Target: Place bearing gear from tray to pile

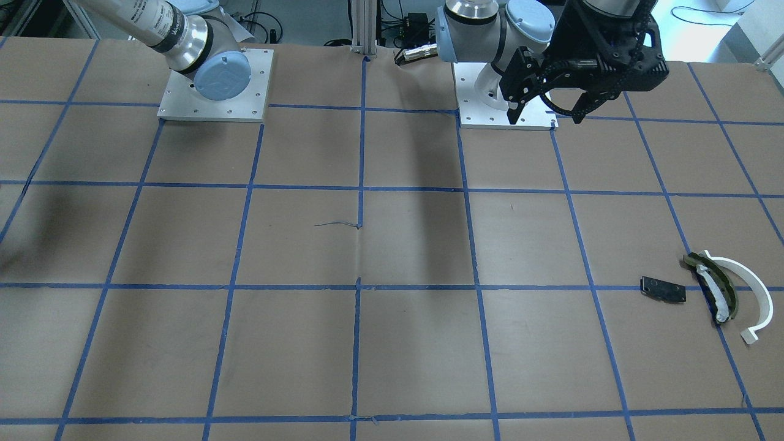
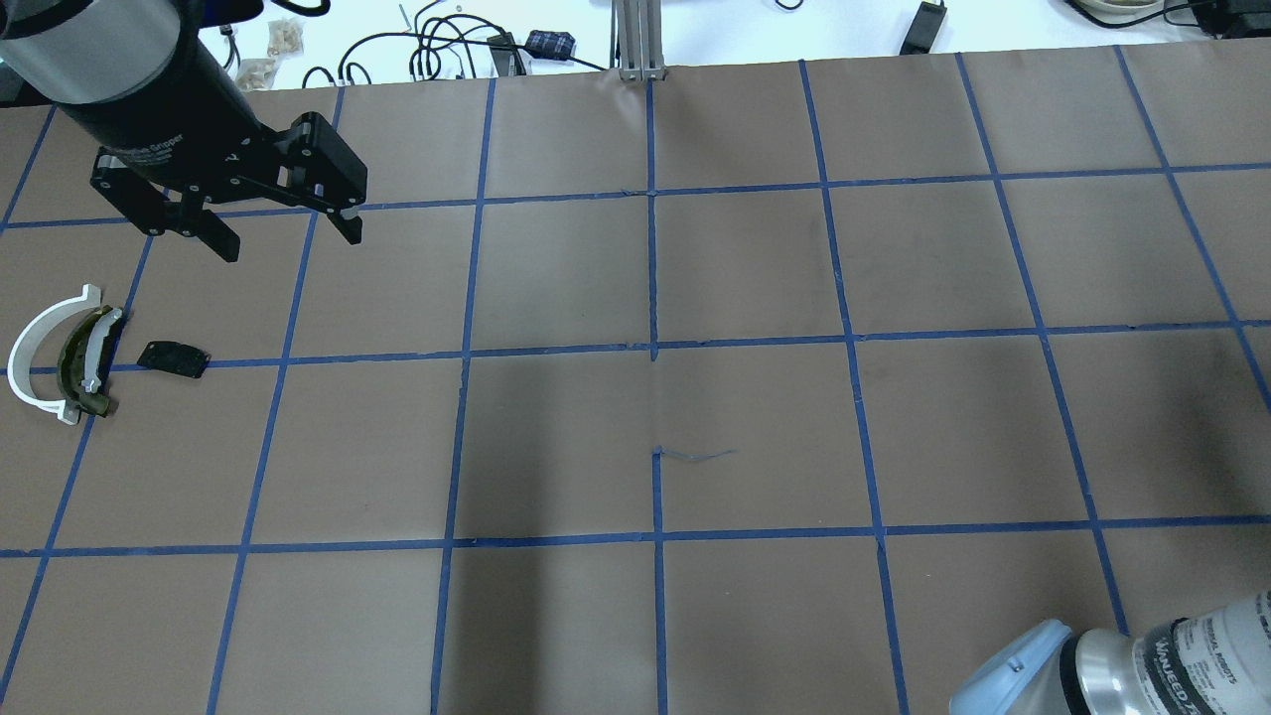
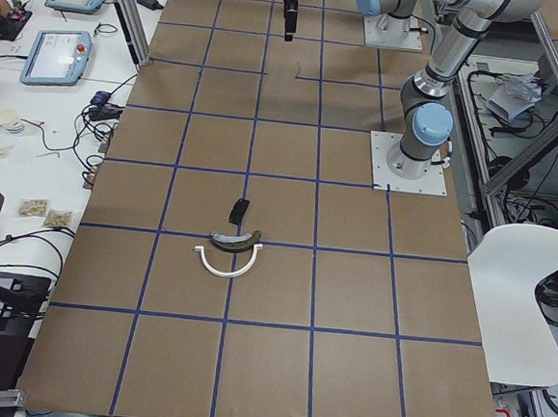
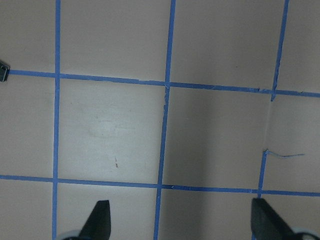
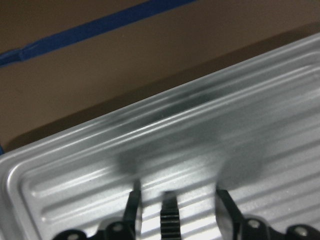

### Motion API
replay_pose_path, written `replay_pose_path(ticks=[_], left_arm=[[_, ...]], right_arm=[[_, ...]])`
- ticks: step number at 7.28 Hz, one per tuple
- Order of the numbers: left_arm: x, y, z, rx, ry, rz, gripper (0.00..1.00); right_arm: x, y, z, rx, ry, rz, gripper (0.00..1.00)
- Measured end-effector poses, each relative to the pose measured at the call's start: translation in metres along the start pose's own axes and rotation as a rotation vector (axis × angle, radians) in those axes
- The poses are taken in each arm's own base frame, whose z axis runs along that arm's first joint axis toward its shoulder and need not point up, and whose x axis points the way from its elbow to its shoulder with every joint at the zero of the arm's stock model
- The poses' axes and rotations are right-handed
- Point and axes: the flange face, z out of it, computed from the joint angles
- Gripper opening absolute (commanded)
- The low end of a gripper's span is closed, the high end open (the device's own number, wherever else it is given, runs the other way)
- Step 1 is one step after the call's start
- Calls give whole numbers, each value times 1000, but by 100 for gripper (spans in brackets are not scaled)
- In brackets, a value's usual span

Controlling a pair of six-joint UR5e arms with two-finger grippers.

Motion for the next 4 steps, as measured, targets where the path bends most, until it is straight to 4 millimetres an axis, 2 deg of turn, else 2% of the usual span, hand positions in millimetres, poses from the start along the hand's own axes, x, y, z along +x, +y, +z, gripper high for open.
replay_pose_path(ticks=[3, 4], left_arm=[[0, 0, 0, 1, 0, -1, 100], [0, 0, 0, 1, 0, -1, 100]], right_arm=[[-1, -1, -3, -10, -12, 7, 0], [-2, -8, -11, -14, -28, 12, 0]])
